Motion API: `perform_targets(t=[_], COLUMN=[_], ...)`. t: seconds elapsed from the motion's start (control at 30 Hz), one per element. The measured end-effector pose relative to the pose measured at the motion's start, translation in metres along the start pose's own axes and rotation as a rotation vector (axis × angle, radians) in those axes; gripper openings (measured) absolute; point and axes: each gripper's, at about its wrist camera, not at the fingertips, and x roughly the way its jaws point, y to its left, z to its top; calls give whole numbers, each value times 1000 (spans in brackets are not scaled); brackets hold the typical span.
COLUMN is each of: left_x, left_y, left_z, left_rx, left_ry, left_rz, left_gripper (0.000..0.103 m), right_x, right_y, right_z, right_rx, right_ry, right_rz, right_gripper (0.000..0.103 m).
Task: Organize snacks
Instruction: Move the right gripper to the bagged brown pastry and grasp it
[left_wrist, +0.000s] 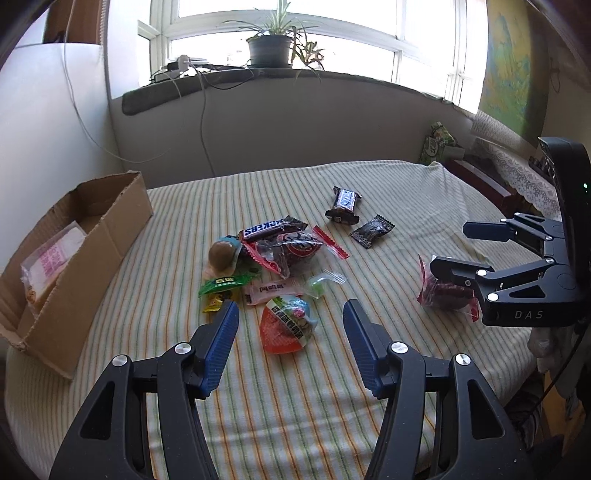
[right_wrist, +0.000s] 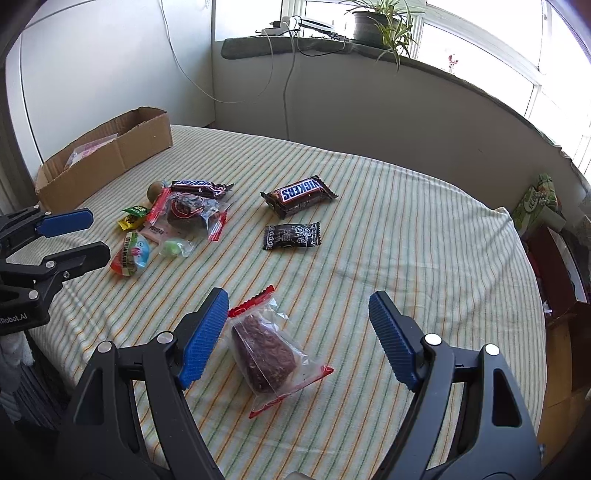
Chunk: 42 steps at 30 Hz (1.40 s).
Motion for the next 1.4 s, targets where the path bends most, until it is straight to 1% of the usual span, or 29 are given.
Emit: perform_targets(t=[0.27, 0.5, 0.8, 1.0, 1.03, 1.07, 1.13, 1.17, 1.27, 1.33, 1.4], left_x=[21, 32, 41, 43, 44, 44, 46, 46, 46, 46, 46], left_y=[-11, -11, -10, -7, -5, -3, 3, 5, 8, 9, 8], left_z=[-1, -2, -2, -1, -1, 0, 0, -1, -1, -1, -1], left_rx=[48, 63, 65, 57, 49, 38, 12, 2, -15, -21, -16], left_ry=[50, 64, 77, 83, 86, 89, 96, 98, 96, 97, 97], left_rz=[23, 50, 53, 35, 26, 14, -9, -19, -42, -51, -54], left_gripper=[60, 60, 60, 60, 59, 54, 51, 47, 40, 40, 40], right_x=[2, -2, -5, 2, 3, 5, 8, 10, 11, 13, 15], right_y=[-4, -5, -5, -1, -1, 0, 1, 1, 1, 2, 2], right_z=[-5, -6, -11, -13, -13, -13, -13, -13, -13, -13, -13], right_rx=[2, -2, -9, -21, -22, -22, -24, -21, -19, -20, -19], right_ry=[0, -6, 2, 17, 20, 25, 34, 38, 46, 48, 55], right_rz=[-1, 9, 29, 48, 52, 54, 56, 66, 75, 80, 83], right_gripper=[81, 81, 81, 81, 81, 81, 81, 81, 81, 79, 75])
